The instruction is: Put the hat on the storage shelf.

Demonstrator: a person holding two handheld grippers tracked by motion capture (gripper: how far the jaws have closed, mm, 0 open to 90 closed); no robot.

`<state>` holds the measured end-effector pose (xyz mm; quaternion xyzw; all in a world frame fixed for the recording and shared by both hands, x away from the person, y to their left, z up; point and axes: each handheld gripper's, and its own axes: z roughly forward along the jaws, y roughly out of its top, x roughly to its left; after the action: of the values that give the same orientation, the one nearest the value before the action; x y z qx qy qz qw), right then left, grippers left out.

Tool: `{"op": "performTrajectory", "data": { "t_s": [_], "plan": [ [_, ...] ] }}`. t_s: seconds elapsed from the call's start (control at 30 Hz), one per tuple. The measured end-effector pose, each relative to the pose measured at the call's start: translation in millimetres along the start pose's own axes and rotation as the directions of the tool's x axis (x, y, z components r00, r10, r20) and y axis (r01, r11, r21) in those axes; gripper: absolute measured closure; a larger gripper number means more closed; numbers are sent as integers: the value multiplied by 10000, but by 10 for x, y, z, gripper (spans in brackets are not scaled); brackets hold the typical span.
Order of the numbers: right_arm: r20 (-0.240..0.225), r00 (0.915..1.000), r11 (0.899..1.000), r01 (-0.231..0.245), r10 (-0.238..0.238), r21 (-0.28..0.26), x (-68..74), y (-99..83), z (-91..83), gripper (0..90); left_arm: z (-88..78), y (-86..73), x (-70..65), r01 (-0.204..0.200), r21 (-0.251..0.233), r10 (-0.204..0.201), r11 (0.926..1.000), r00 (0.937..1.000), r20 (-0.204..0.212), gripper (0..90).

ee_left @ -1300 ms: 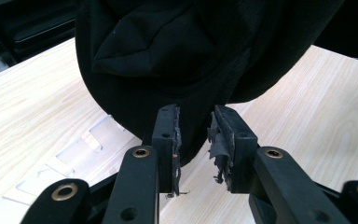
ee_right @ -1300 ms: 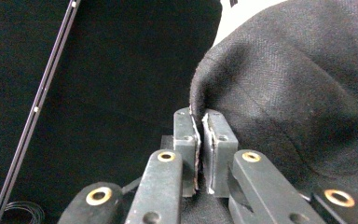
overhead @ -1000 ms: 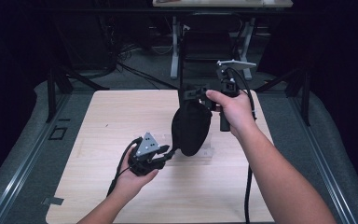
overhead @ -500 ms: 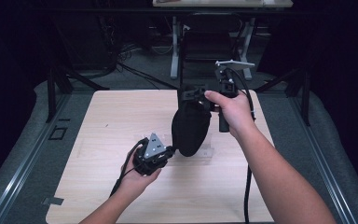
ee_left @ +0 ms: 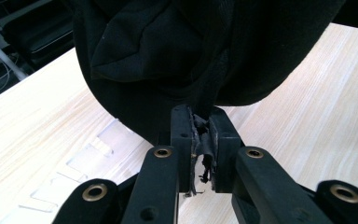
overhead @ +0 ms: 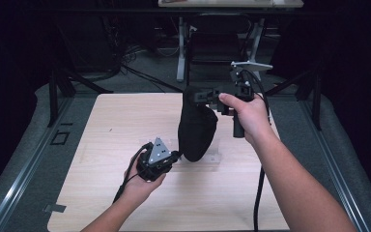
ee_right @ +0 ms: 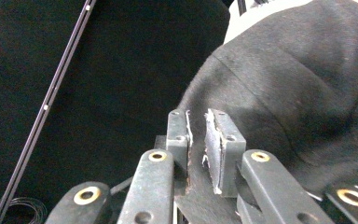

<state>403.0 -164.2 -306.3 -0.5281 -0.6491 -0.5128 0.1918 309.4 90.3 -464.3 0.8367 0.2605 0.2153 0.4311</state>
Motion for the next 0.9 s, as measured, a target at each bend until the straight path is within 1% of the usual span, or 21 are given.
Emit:
{"op": "performTrajectory", "data": {
  "t_s": [0.13,0.3,0.5,0.57,0.67,0.77,0.8,0.9],
  "plan": [
    [26,10000,10000,29,-29,-5,4,-8,-10,791,-9,-7,4,-173,74,174,9998,9998,-62,837],
    [40,10000,10000,26,-26,18,4,-10,-19,789,-20,-32,25,-133,26,133,9999,9999,-48,840],
    [75,10000,10000,35,-35,6,-1,-13,-24,785,-41,-71,68,-40,14,40,10000,10000,-66,847],
    [127,9999,10000,45,-45,19,-4,-13,-31,784,-47,-89,85,108,-38,-108,9999,9999,-87,848],
    [209,9998,10000,71,-71,-4,-14,-14,-50,779,-61,-116,113,158,14,-158,9999,9998,-115,851],
    [193,9998,10000,26,-24,-66,-19,-12,-65,774,-68,-162,139,293,62,-293,9996,9995,-75,851],
    [124,9999,9999,-49,50,-98,-27,-8,-85,762,-74,-177,150,276,112,-275,9996,9996,-81,852],
    [153,9999,9999,-33,35,-144,-38,-6,-103,759,-82,-230,186,380,201,-378,9991,9993,-69,851]
  ]
}}
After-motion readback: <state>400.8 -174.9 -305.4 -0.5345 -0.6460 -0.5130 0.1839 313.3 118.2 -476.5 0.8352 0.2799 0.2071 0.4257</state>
